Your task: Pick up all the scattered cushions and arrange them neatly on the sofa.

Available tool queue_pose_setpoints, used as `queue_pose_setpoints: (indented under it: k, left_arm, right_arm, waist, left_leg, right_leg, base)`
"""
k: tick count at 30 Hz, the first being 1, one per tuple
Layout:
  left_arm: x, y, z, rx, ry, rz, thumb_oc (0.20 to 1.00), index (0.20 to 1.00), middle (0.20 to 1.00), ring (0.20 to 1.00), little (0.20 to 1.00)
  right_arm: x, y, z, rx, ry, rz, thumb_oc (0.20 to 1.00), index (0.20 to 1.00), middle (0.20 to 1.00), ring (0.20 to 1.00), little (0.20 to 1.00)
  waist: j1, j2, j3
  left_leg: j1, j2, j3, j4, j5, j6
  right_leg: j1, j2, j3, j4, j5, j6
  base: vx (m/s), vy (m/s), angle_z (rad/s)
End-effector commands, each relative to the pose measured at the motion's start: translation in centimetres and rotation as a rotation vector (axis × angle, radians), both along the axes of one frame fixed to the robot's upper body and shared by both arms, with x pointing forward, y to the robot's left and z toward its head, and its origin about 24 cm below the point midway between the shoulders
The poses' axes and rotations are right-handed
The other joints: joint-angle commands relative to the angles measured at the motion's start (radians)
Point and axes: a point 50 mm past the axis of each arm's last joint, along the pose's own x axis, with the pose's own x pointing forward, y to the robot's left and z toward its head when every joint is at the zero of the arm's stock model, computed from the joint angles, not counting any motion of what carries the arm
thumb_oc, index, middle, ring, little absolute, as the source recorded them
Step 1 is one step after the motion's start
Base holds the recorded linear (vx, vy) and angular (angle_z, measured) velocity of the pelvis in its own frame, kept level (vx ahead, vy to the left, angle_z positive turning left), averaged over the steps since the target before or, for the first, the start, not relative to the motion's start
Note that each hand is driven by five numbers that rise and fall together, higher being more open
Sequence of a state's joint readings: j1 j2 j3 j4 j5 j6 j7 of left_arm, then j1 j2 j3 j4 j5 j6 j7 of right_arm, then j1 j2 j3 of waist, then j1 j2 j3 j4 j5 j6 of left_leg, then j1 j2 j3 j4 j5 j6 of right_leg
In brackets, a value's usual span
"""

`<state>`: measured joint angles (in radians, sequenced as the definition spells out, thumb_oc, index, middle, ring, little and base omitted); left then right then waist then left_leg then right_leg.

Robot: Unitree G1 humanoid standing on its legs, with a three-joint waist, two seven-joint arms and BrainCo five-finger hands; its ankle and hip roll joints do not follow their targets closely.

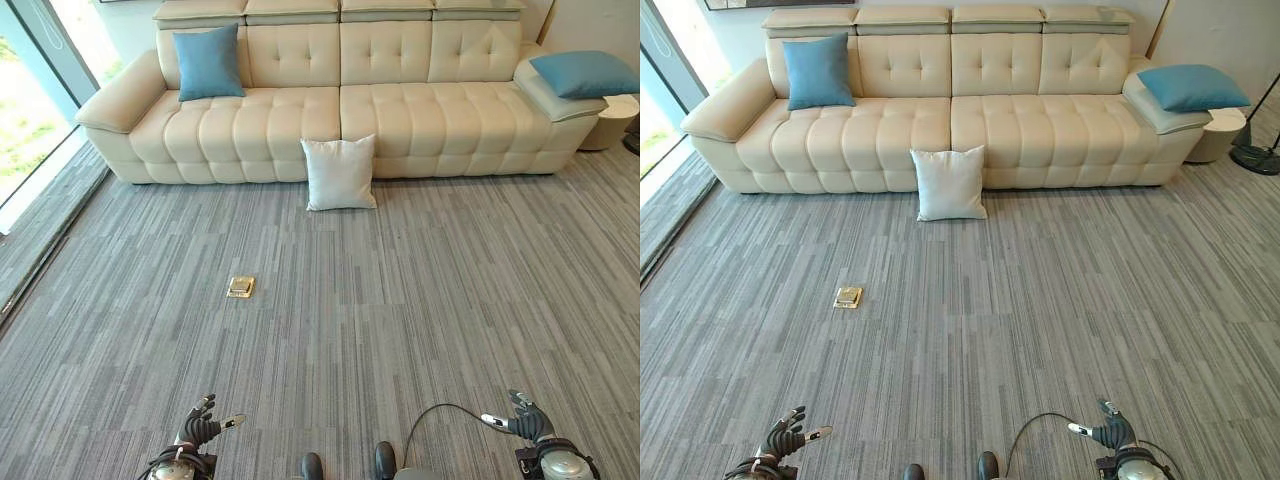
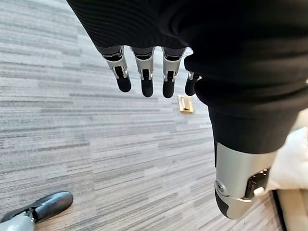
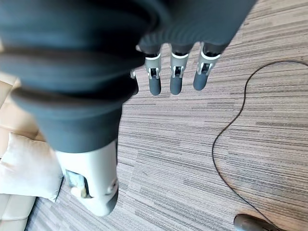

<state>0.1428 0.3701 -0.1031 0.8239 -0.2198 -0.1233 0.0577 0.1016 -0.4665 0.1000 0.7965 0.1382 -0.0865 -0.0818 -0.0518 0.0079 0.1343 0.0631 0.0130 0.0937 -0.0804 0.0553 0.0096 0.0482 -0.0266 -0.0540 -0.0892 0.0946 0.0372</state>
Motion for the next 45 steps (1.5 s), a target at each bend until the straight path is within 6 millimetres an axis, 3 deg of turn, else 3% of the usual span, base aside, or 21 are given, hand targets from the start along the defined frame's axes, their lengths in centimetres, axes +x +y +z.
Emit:
queue_pose_setpoints:
  k: [1,12,21,24,28,29,30,32,34,37,42,43,44,45]
  left_arm:
    - [2.4,0.8,1.5,0.009,-0.118,0.044,1.000,1.000,1.000,1.000,1.000]
    - [1.7,0.5,0.9,-0.011,-0.096,0.092,1.000,1.000,1.000,1.000,1.000]
    - [2.3,1.3,1.7,-0.002,-0.146,0.135,1.000,1.000,1.000,1.000,1.000]
    - [3.2,1.4,2.5,0.000,-0.195,0.126,1.000,1.000,1.000,1.000,1.000]
    - [3.6,1.5,2.8,0.008,-0.209,0.126,1.000,1.000,1.000,1.000,1.000]
    - [4.3,1.3,3.2,0.010,-0.231,0.109,1.000,1.000,1.000,1.000,1.000]
    - [4.3,1.2,3.2,0.010,-0.231,0.109,1.000,1.000,1.000,1.000,1.000]
    - [4.4,1.0,3.1,0.006,-0.230,0.100,1.000,1.000,1.000,1.000,1.000]
    - [4.5,0.9,3.1,0.005,-0.235,0.104,1.000,1.000,1.000,1.000,1.000]
    - [4.6,0.3,3.0,-0.012,-0.238,0.099,1.000,1.000,1.000,1.000,1.000]
    - [4.4,0.1,2.8,-0.005,-0.225,0.072,1.000,1.000,1.000,1.000,1.000]
    - [4.3,-0.4,2.6,-0.018,-0.216,0.062,1.000,1.000,1.000,1.000,1.000]
    - [4.3,-0.4,2.6,-0.017,-0.216,0.062,1.000,1.000,1.000,1.000,1.000]
    - [4.3,-0.5,2.5,-0.023,-0.211,0.053,1.000,1.000,1.000,1.000,1.000]
  right_arm:
    - [1.6,-0.7,1.2,-0.007,-0.090,-0.035,1.000,1.000,1.000,1.000,1.000]
    - [1.8,0.4,0.6,0.085,-0.127,-0.132,1.000,1.000,1.000,1.000,1.000]
    - [3.0,1.0,0.9,0.098,-0.162,-0.146,1.000,1.000,1.000,1.000,1.000]
    - [4.0,1.4,1.3,0.093,-0.173,-0.109,1.000,1.000,1.000,1.000,1.000]
    - [4.2,1.7,1.3,0.100,-0.179,-0.102,1.000,1.000,1.000,1.000,1.000]
    - [4.3,2.0,1.3,0.106,-0.186,-0.100,1.000,1.000,1.000,1.000,1.000]
    - [4.3,2.0,1.3,0.105,-0.187,-0.100,1.000,1.000,1.000,1.000,1.000]
    - [4.1,2.1,1.1,0.111,-0.178,-0.102,1.000,1.000,1.000,1.000,1.000]
    - [4.2,2.2,1.1,0.106,-0.176,-0.092,1.000,1.000,1.000,1.000,1.000]
    - [3.9,1.9,1.2,0.092,-0.167,-0.081,1.000,1.000,1.000,1.000,1.000]
    - [3.2,1.7,1.2,0.083,-0.154,-0.057,1.000,1.000,1.000,1.000,1.000]
    - [2.7,1.8,1.0,0.097,-0.150,-0.055,1.000,1.000,1.000,1.000,1.000]
    - [2.7,1.8,1.0,0.097,-0.150,-0.055,1.000,1.000,1.000,1.000,1.000]
    - [2.7,1.8,1.0,0.103,-0.151,-0.058,1.000,1.000,1.000,1.000,1.000]
  waist:
    - [0.001,-0.037,-0.003]
    - [0.011,-0.051,0.011]
    - [0.032,-0.064,0.031]
    - [0.047,-0.069,0.051]
    - [0.047,-0.071,0.068]
    - [0.033,-0.053,0.098]
    - [0.032,-0.053,0.098]
    - [0.021,-0.042,0.102]
    - [0.014,-0.039,0.108]
    - [-0.019,-0.033,0.121]
    - [-0.054,-0.017,0.111]
    - [-0.065,0.002,0.099]
    - [-0.068,-0.001,0.097]
    - [-0.069,0.000,0.098]
  left_leg:
    - [0.044,-0.012,0.024,-0.006,-0.087,-0.052]
    - [0.014,-0.019,0.022,0.025,-0.103,-0.041]
    - [-0.071,-0.034,0.020,0.113,-0.144,-0.017]
    - [-0.090,-0.045,0.019,0.163,-0.186,0.015]
    - [-0.076,-0.064,0.003,0.179,-0.213,0.038]
    - [-0.047,-0.063,-0.029,0.188,-0.229,0.050]
    - [-0.047,-0.064,-0.029,0.188,-0.230,0.050]
    - [-0.002,-0.062,-0.046,0.170,-0.223,0.044]
    - [0.047,-0.064,-0.055,0.146,-0.228,0.035]
    - [0.148,-0.069,-0.102,0.109,-0.261,0.011]
    - [0.245,-0.051,-0.152,0.098,-0.265,-0.030]
    - [0.234,-0.029,-0.159,0.186,-0.176,-0.075]
    - [0.230,-0.032,-0.163,0.186,-0.174,-0.075]
    - [0.197,-0.025,-0.151,0.259,-0.118,-0.094]
  right_leg:
    - [0.030,-0.010,-0.014,0.002,-0.074,0.073]
    - [0.017,-0.016,-0.010,0.013,-0.077,0.076]
    - [-0.051,-0.034,0.013,0.076,-0.088,0.084]
    - [-0.101,-0.057,0.011,0.196,-0.112,0.108]
    - [-0.158,-0.079,0.009,0.345,-0.071,0.135]
    - [-0.239,-0.063,0.018,0.510,-0.047,0.128]
    - [-0.240,-0.064,0.018,0.514,-0.049,0.128]
    - [-0.292,-0.038,0.000,0.522,-0.064,0.114]
    - [-0.328,-0.045,-0.057,0.429,-0.072,0.104]
    - [-0.387,-0.031,-0.123,0.199,-0.013,0.126]
    - [-0.429,-0.036,-0.156,0.146,0.024,0.129]
    - [-0.405,-0.016,-0.144,0.188,0.031,0.090]
    - [-0.407,-0.020,-0.144,0.187,0.032,0.091]
    - [-0.397,-0.017,-0.135,0.201,0.028,0.083]
  base:
    - [0.00,0.000,0.00]
    - [0.02,0.018,0.00]
    - [0.02,0.067,-0.08]
    - [0.12,0.203,-0.18]
    - [0.13,0.162,-0.06]
    - [0.15,0.138,0.12]
    - [0.24,0.169,0.02]
    - [0.25,0.053,0.11]
    - [0.38,-0.017,0.43]
    - [0.51,-0.065,0.14]
    - [0.52,-0.166,0.42]
    - [0.33,-0.215,0.52]
    - [0.44,-0.267,0.84]
    - [0.39,-0.259,0.77]
